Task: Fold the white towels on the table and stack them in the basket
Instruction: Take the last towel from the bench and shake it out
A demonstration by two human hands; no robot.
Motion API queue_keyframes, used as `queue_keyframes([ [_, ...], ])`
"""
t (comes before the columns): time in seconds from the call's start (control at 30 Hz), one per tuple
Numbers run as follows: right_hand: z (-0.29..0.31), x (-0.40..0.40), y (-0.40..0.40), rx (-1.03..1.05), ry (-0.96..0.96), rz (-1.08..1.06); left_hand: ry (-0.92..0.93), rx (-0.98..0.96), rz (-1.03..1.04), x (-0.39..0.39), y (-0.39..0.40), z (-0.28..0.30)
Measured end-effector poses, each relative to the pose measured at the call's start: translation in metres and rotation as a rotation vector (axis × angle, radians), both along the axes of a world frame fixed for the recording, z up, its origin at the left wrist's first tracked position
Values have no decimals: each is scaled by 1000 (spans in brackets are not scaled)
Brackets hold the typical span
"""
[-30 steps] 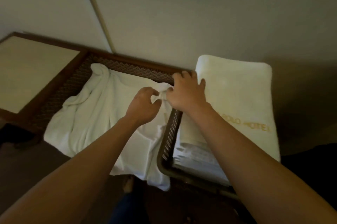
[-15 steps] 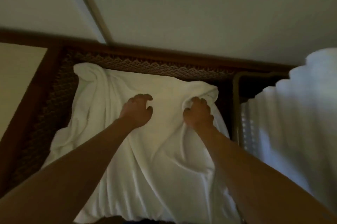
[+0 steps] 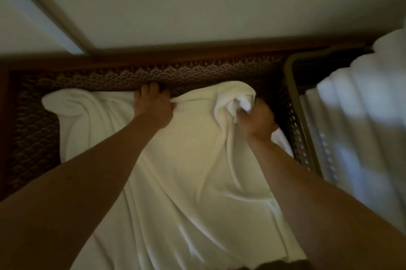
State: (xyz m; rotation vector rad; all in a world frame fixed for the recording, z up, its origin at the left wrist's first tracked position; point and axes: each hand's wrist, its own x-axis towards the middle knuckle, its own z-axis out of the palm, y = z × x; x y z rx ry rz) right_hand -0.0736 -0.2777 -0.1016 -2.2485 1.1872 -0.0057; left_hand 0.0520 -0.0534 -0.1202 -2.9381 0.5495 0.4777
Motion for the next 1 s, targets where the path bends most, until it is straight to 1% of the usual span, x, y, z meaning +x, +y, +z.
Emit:
queue_keyframes([
  [0.07,8,-23,10,-9,-90,-36,14,-13,-28,-17,17,1],
  [0.13,23,-50,20,39,-210,-92,56,-122,-36,-46,44,5],
  [0.2,38,-83,30,108,-344,-140,31,-243,-8,-77,78,8],
  [0.23,46,-102,36,124,-380,-153,22,-285,28,-91,96,14],
  [0.33,62,-162,51,124,-423,-132,43,-334,126,-125,141,45],
  [0.4,74,-204,65,62,-394,-115,80,-335,217,-148,166,65],
  [0.47,87,-243,87,19,-364,-143,169,-387,235,-182,185,89],
  [0.5,95,-262,101,14,-375,-173,215,-465,246,-204,193,101],
  [0.57,106,-301,132,54,-437,-266,294,-597,196,-255,205,119],
  [0.6,112,-318,146,114,-472,-327,431,-642,299,-281,210,131],
  [0.63,117,-334,161,202,-521,-385,553,-642,351,-307,218,135],
  [0.7,128,-368,192,365,-627,-467,753,-544,369,-350,235,141],
  [0.73,134,-382,207,397,-639,-489,842,-488,397,-369,243,148],
  [0.77,139,-396,223,409,-603,-475,946,-422,443,-384,252,157],
  [0.83,147,-418,249,434,-392,-341,1137,-326,518,-409,272,181],
  [0.87,150,-425,261,440,-252,-234,1183,-298,526,-415,284,188],
  [0.93,156,-432,286,403,13,71,1252,-267,516,-421,311,194],
  [1.0,162,-431,318,374,164,331,1306,-205,488,-425,339,196],
])
